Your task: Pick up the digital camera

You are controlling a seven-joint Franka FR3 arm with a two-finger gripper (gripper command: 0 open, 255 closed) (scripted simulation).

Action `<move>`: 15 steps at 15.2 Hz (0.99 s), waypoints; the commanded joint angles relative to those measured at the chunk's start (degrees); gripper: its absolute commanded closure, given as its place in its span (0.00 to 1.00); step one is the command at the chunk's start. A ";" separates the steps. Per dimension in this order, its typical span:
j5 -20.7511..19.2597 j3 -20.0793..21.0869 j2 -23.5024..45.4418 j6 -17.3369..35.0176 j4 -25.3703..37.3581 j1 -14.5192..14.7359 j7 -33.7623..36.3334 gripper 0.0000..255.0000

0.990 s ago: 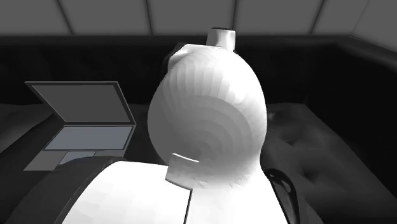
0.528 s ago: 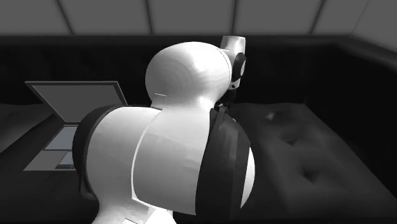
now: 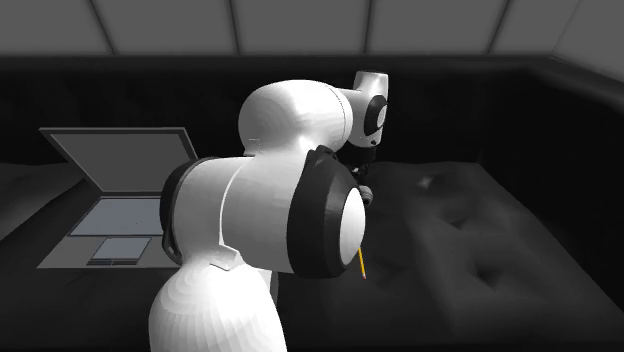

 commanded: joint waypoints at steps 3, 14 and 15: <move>0.54 0.27 0.71 2.50 -1.95 -0.01 -0.30 0.00; 0.55 0.27 0.72 2.50 -1.93 -0.02 -0.31 1.00; 0.38 0.19 0.49 1.82 -1.44 0.01 -0.20 1.00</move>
